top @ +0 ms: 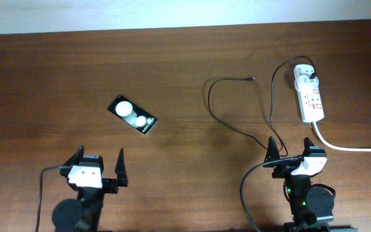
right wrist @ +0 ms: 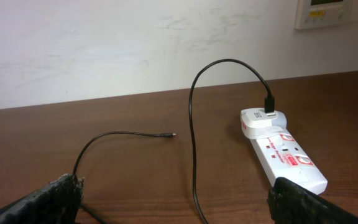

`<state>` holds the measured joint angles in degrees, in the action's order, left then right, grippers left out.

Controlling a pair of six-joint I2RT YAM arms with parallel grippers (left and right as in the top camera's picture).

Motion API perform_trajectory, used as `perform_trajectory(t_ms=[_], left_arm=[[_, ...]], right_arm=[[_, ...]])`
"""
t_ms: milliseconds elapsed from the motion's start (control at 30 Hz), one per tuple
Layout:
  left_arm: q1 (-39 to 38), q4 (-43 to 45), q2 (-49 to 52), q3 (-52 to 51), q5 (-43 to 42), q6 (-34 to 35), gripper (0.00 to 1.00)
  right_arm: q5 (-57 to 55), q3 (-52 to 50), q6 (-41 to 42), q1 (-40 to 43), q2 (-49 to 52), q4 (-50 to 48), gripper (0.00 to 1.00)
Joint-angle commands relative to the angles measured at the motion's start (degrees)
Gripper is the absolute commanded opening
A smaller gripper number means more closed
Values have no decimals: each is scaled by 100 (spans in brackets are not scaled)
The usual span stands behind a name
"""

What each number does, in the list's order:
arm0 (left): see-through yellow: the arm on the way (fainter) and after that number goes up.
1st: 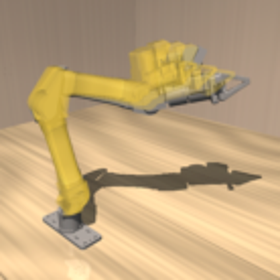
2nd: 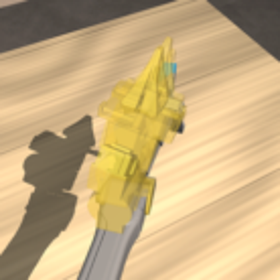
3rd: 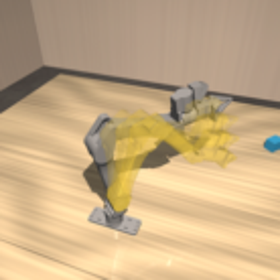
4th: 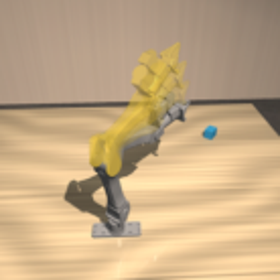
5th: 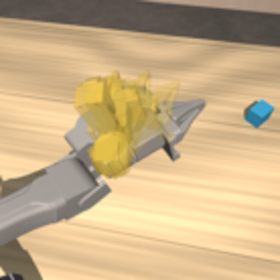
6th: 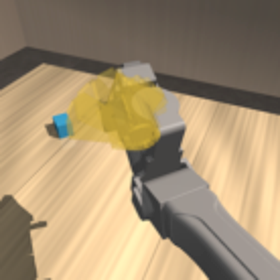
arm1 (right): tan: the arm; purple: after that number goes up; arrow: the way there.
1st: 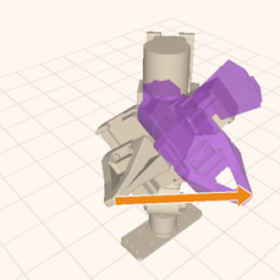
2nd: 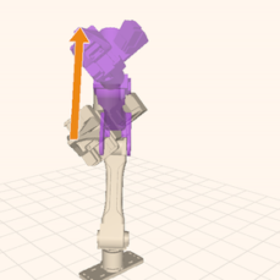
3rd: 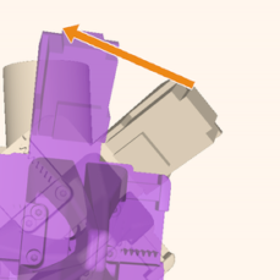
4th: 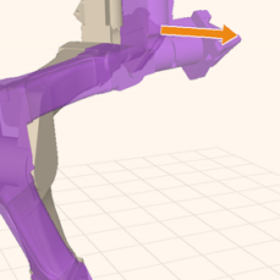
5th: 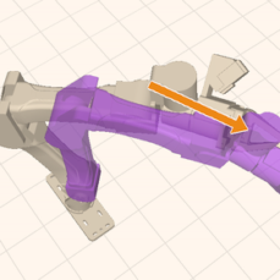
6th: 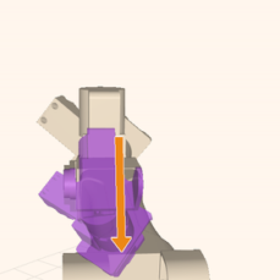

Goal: Plug charger to phone and switch on socket
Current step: 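Move the left gripper over the black phone and grasp it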

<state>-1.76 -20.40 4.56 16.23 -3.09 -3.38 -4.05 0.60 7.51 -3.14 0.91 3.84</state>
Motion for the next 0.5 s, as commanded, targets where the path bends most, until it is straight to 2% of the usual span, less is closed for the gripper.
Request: perform_trajectory(t_ms=[0, 200, 367, 400, 467], left_arm=[[-22, -83, 846, 826, -535, 428, 99], [-24, -1213, 2793, 2697, -1014, 426, 99], [-39, -3084, 4651, 4756, -1080, 424, 99], [-39, -3550, 5115, 5322, -1349, 424, 99], [-39, -3941, 5528, 5676, -2055, 424, 99]], right_arm=[[-72, -28, -15, 22, -66, 35, 99], [-72, -28, -15, 22, -66, 35, 99], [-72, -28, -15, 22, -66, 35, 99], [-72, -28, -15, 22, -66, 35, 99], [-72, -28, -15, 22, -66, 35, 99]])
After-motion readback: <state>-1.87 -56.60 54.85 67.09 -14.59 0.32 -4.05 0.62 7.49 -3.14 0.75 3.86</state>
